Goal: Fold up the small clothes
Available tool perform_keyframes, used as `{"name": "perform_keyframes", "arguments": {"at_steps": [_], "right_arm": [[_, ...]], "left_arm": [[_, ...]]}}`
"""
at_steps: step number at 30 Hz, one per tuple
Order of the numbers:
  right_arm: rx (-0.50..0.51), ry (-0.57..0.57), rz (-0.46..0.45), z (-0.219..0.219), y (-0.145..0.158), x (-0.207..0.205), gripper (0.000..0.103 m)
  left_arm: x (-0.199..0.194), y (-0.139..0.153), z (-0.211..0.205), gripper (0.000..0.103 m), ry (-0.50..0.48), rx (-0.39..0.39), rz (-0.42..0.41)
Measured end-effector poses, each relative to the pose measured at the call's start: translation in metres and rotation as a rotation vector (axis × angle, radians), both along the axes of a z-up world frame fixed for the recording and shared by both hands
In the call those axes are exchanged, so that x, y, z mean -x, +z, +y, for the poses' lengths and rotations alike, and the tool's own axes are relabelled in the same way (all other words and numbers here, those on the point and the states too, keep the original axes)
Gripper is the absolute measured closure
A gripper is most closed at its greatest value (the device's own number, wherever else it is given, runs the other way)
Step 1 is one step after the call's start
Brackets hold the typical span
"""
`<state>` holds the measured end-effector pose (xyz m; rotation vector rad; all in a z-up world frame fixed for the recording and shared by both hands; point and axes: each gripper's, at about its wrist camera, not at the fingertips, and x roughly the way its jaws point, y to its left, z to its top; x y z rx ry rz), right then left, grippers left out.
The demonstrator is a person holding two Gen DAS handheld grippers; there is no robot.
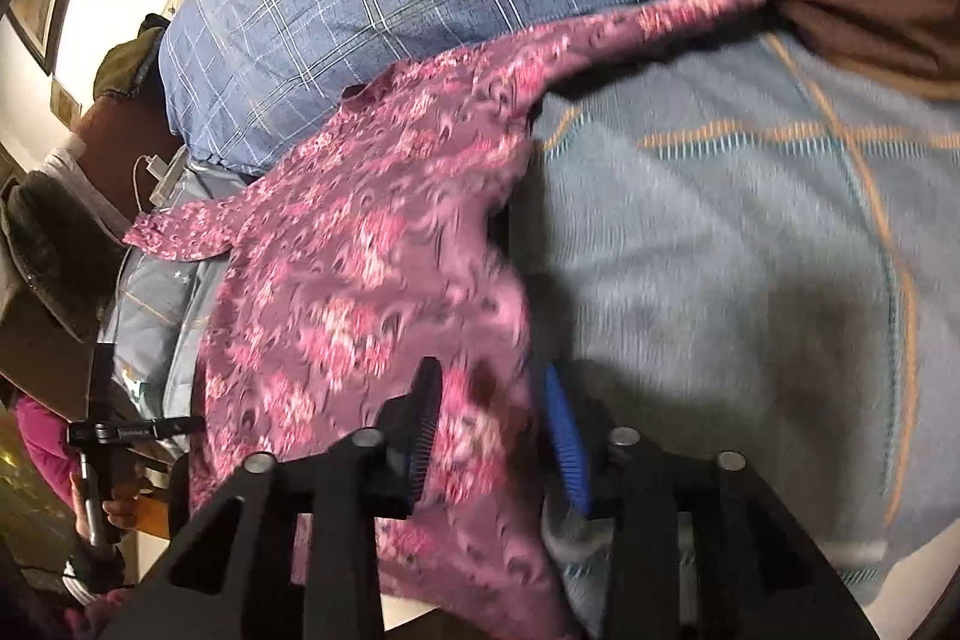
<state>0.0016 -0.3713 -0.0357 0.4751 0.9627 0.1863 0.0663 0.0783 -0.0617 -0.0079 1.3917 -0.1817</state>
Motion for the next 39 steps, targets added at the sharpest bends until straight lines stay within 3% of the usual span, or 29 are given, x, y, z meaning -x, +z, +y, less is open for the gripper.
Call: {"name": "perform_keyframes", "arguments": {"at_steps": [1, 2, 3, 4, 5, 6, 8, 10, 14, 16, 18, 19, 20, 21, 23, 26, 31, 32, 34, 37, 39], "right_arm": [[0.022, 0.014, 0.003, 0.004, -0.003, 0.003, 0.065], [0.080, 0.033, 0.005, 0.010, -0.005, 0.004, 0.077], [0.124, 0.046, 0.006, 0.016, -0.004, 0.002, 0.099], [0.152, 0.059, 0.002, 0.017, -0.001, 0.002, 0.099], [0.157, 0.060, -0.028, 0.015, 0.012, 0.004, 0.099], [0.166, 0.056, -0.058, 0.013, 0.023, 0.007, 0.099], [0.202, 0.044, -0.116, 0.004, 0.048, 0.010, 0.099], [0.221, 0.021, -0.110, -0.008, 0.052, 0.005, 0.099], [0.224, -0.017, 0.083, -0.021, 0.002, -0.011, 0.099], [0.193, -0.027, 0.117, -0.025, -0.005, -0.011, 0.096], [0.155, -0.054, 0.054, -0.032, 0.011, -0.008, 0.091], [0.125, -0.074, -0.004, -0.039, 0.026, -0.010, 0.089], [0.105, -0.086, -0.039, -0.044, 0.035, -0.013, 0.080], [0.080, -0.109, -0.085, -0.050, 0.045, -0.019, 0.065], [0.038, -0.139, -0.139, -0.055, 0.055, -0.040, 0.051], [-0.038, -0.181, -0.114, -0.050, 0.042, -0.096, 0.051], [-0.089, -0.287, 0.030, -0.053, -0.003, -0.166, 0.051], [-0.127, -0.303, 0.037, -0.058, -0.012, -0.174, 0.055], [-0.167, -0.318, 0.010, -0.068, -0.015, -0.184, 0.100], [-0.096, -0.371, -0.121, -0.093, 0.012, -0.190, 0.099], [-0.079, -0.414, -0.131, -0.113, 0.019, -0.198, 0.099]], "left_arm": [[0.003, 0.002, -0.004, 0.016, -0.010, -0.002, -0.021], [0.006, 0.005, -0.007, 0.030, -0.004, -0.003, -0.038], [0.009, 0.009, -0.010, 0.041, -0.003, 0.001, -0.049], [0.013, 0.015, -0.014, 0.069, -0.012, 0.005, -0.053], [0.017, 0.022, -0.019, 0.084, -0.022, -0.002, -0.057], [0.020, 0.026, -0.020, 0.084, -0.024, -0.033, -0.066], [0.021, 0.026, -0.023, 0.084, -0.024, -0.101, -0.073], [0.017, 0.022, -0.021, 0.084, -0.013, -0.108, -0.066], [0.015, 0.033, -0.017, 0.083, -0.017, -0.116, -0.037], [0.012, 0.045, -0.010, 0.083, -0.030, -0.118, -0.043], [0.004, 0.061, 0.008, 0.076, -0.037, -0.108, -0.070], [-0.003, 0.068, 0.010, 0.064, -0.036, -0.101, -0.095], [-0.008, 0.076, 0.009, 0.047, -0.024, -0.100, -0.130], [-0.018, 0.084, 0.007, 0.042, -0.009, -0.096, -0.164], [-0.041, 0.096, 0.001, 0.041, 0.008, -0.064, -0.199], [-0.067, 0.086, -0.017, 0.041, 0.029, -0.032, -0.194], [-0.088, 0.054, -0.036, 0.041, 0.049, -0.075, -0.144], [-0.093, 0.050, -0.037, 0.041, 0.054, -0.087, -0.139], [-0.101, 0.045, -0.033, 0.041, 0.067, -0.095, -0.143], [-0.109, 0.038, -0.024, 0.041, 0.088, -0.106, -0.148], [-0.112, 0.029, -0.015, 0.037, 0.110, -0.103, -0.135]]}}
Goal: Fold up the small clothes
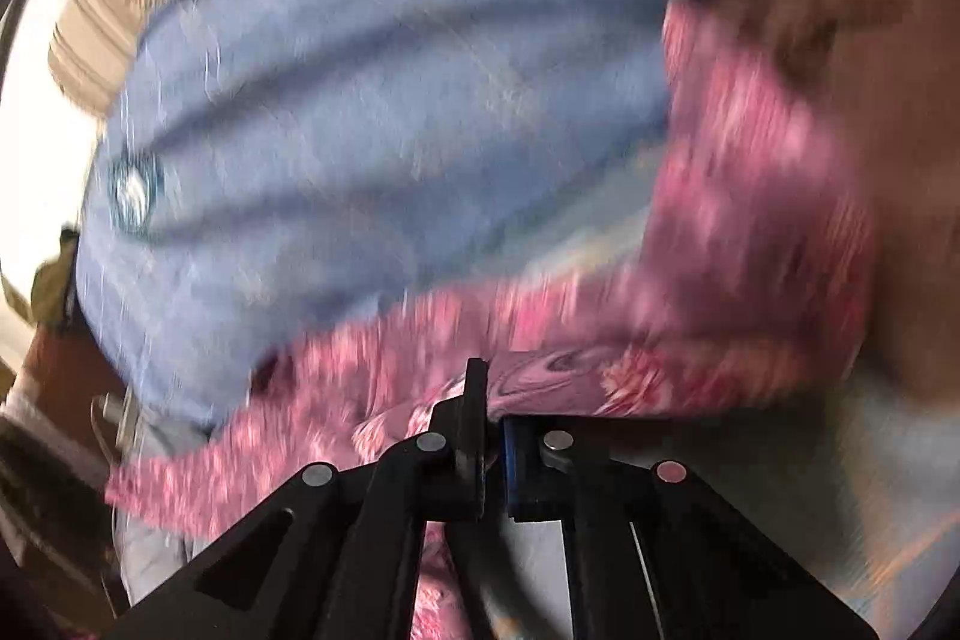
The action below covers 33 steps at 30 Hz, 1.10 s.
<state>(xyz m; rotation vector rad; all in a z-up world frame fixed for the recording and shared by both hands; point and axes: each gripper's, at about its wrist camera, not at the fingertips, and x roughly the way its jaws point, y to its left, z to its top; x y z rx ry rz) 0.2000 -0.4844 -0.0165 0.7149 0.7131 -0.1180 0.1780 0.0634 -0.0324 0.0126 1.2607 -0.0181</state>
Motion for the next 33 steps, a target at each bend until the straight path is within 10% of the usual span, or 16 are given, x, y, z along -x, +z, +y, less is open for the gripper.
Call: {"name": "perform_keyframes", "arguments": {"at_steps": [5, 15, 20, 28, 33], "right_arm": [[0.094, 0.046, 0.196, 0.007, -0.036, -0.027, 0.099], [0.007, 0.182, -0.072, 0.058, 0.004, 0.043, 0.078], [0.015, 0.250, 0.089, 0.086, -0.053, 0.030, 0.086], [0.157, 0.017, -0.022, -0.009, 0.030, 0.042, 0.067], [0.204, -0.084, 0.065, -0.078, 0.040, 0.012, 0.055]], "left_arm": [[0.002, -0.001, 0.017, 0.027, 0.036, 0.043, -0.041], [-0.024, 0.022, 0.018, 0.028, 0.053, 0.147, -0.104], [-0.037, -0.010, -0.024, 0.025, 0.001, 0.051, -0.057], [-0.026, -0.008, -0.015, 0.023, 0.003, 0.090, -0.096], [-0.020, -0.011, -0.022, 0.019, 0.008, 0.053, -0.132]]}}
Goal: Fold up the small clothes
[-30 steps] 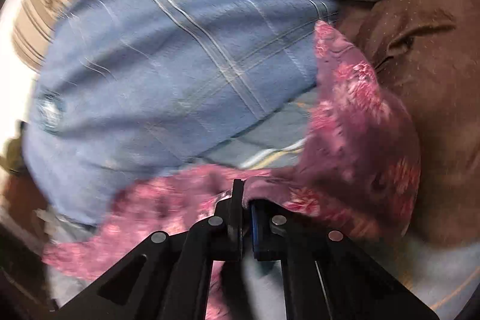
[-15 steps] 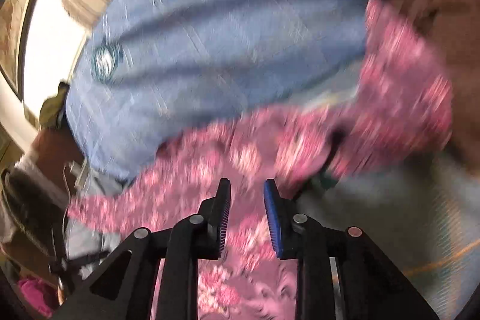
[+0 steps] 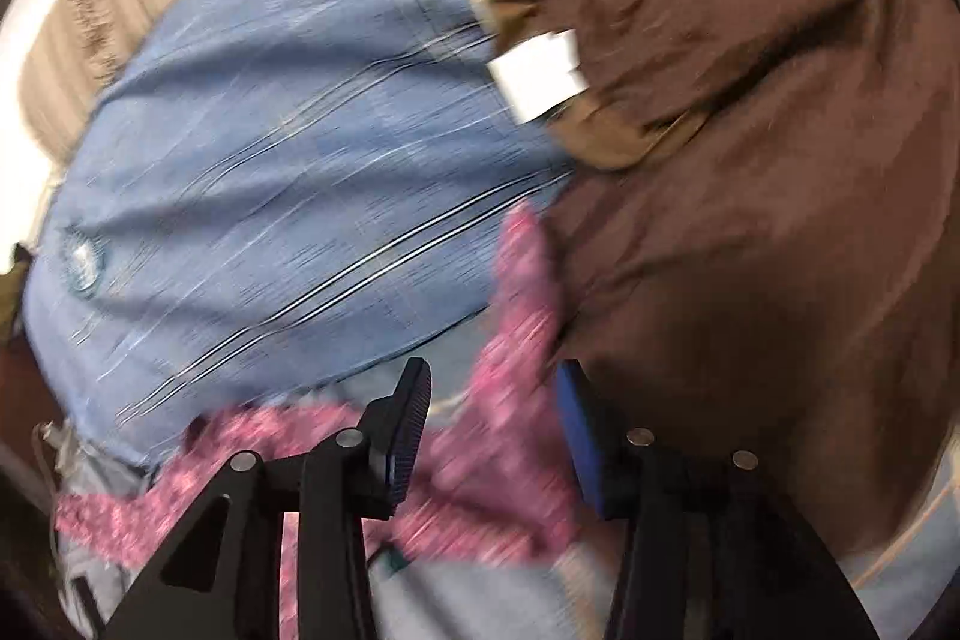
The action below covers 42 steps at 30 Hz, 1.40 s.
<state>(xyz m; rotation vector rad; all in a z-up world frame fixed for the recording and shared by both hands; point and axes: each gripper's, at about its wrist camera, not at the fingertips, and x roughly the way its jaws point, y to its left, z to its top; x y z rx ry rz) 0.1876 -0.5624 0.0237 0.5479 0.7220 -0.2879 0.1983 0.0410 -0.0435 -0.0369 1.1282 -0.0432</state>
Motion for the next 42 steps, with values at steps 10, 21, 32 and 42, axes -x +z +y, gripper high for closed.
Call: {"name": "perform_keyframes", "arguments": {"at_steps": [10, 21, 32, 42], "right_arm": [[0.144, -0.010, -0.186, -0.010, 0.057, -0.002, 0.097], [0.063, -0.258, -0.162, -0.096, 0.036, 0.113, 0.085], [-0.046, -0.018, -0.109, -0.066, 0.008, 0.044, 0.058], [0.074, -0.117, -0.155, -0.054, 0.029, 0.047, 0.092]], "left_arm": [[-0.006, -0.001, 0.003, 0.016, 0.011, 0.014, 0.026], [-0.005, -0.001, 0.002, 0.015, 0.028, 0.007, 0.023], [0.005, 0.001, -0.002, 0.015, 0.025, 0.033, 0.088], [0.011, 0.000, -0.007, 0.015, 0.005, 0.018, 0.073]]}}
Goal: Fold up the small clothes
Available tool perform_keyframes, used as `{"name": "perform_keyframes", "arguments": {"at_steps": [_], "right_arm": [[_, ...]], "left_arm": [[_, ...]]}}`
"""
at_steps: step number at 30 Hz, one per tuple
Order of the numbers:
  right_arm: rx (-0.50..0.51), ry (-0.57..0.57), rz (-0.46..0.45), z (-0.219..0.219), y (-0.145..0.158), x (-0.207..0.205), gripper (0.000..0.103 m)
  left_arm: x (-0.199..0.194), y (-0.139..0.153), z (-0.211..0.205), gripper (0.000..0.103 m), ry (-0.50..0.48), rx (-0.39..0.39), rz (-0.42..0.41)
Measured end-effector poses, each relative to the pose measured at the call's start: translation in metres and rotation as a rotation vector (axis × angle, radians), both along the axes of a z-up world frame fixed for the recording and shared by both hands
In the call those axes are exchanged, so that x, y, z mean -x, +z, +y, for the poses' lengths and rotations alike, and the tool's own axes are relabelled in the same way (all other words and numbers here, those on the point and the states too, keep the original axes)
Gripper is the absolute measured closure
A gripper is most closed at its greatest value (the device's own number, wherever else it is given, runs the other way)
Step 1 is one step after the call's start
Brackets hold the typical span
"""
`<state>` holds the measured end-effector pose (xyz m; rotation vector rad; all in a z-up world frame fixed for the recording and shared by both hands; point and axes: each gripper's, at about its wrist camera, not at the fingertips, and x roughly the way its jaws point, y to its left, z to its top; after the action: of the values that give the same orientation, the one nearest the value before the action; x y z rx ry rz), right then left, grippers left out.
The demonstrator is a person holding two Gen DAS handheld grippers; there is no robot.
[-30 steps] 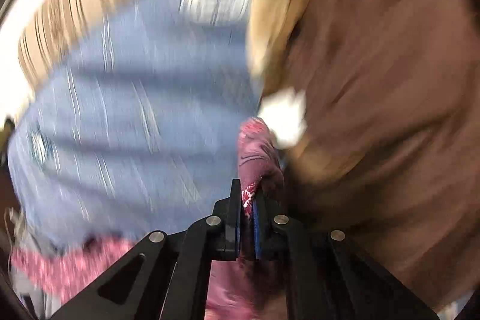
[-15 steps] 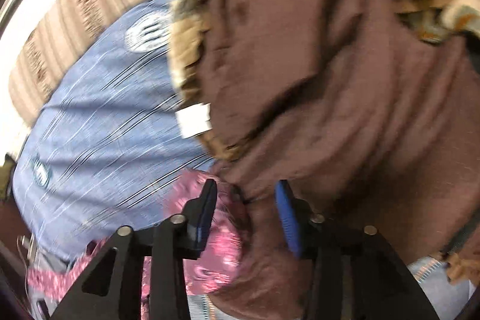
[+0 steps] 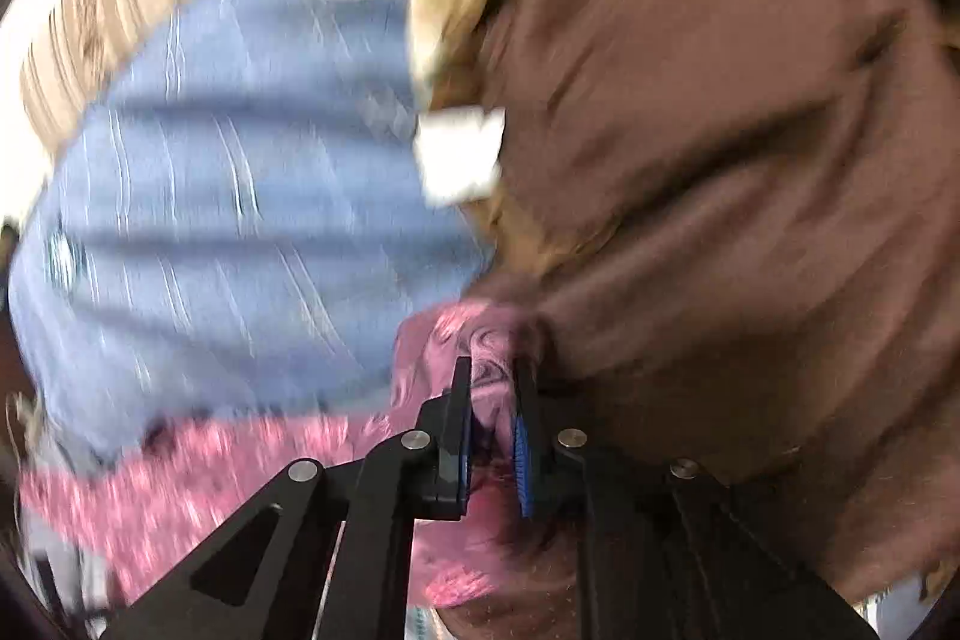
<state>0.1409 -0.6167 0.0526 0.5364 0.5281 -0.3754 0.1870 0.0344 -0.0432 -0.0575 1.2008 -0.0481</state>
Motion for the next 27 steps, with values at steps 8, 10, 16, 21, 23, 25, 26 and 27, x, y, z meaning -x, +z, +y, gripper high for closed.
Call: {"name": "perform_keyframes", "arguments": {"at_steps": [8, 10, 16, 21, 23, 25, 26, 27], "right_arm": [[-0.106, -0.140, -0.018, -0.040, -0.009, 0.056, 0.082], [-0.111, -0.054, -0.031, -0.038, -0.006, 0.052, 0.064], [0.056, 0.167, 0.091, 0.004, 0.003, -0.012, 0.054], [0.201, 0.210, 0.339, 0.024, -0.024, -0.064, 0.071], [0.276, 0.217, 0.328, 0.036, -0.019, -0.059, 0.082], [0.224, 0.138, 0.183, 0.028, 0.000, -0.033, 0.083], [0.157, 0.074, 0.096, 0.016, 0.008, -0.014, 0.083], [0.081, -0.008, 0.011, -0.001, 0.013, 0.007, 0.083]], "left_arm": [[0.004, 0.000, 0.001, 0.015, -0.009, -0.003, -0.020], [0.004, 0.001, 0.000, 0.015, -0.005, -0.006, -0.019], [0.003, 0.001, 0.000, 0.015, 0.011, -0.009, -0.008], [0.002, 0.001, 0.000, 0.015, 0.017, -0.009, 0.005], [0.001, 0.001, 0.001, 0.015, 0.011, -0.008, 0.009], [-0.001, 0.001, 0.002, 0.015, 0.008, -0.005, 0.012], [-0.002, 0.000, 0.002, 0.015, 0.008, -0.004, 0.012], [-0.003, 0.000, 0.002, 0.015, 0.009, -0.004, 0.011]]}}
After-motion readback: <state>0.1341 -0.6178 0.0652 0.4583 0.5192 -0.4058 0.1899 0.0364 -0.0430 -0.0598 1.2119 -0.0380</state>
